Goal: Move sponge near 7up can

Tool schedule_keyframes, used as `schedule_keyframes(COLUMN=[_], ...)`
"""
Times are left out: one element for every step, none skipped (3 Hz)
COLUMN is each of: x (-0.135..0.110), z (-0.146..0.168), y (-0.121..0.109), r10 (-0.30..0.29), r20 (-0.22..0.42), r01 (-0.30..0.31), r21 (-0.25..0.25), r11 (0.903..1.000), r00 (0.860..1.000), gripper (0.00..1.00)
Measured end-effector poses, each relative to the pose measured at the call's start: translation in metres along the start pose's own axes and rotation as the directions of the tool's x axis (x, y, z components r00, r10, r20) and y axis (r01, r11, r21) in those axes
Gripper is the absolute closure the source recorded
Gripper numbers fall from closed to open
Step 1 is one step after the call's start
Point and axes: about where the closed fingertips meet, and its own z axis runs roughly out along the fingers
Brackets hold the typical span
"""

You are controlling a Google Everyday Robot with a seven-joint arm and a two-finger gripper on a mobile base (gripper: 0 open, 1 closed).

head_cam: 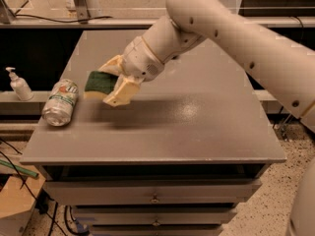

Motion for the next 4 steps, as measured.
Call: schedule_keyframes(x=[-0.003,-0.002,-0.003,-0.004], z=[0.025,0.036,0.037,0.039], y=[0.003,0.004,0.005,0.005], r10=[-0.007,-0.009,-0.010,-0.011], r20=[0.013,0.015,0.016,0.016], r01=[0.008,0.010,0.011,0.013], r21=[-0.063,-0.084,-0.087,-0.090], r11=[0.9980,0.9964,0.9962,0.9959], r00=[1.000,1.000,1.000,1.000], gripper=[0.59,0.35,0.13,0.00])
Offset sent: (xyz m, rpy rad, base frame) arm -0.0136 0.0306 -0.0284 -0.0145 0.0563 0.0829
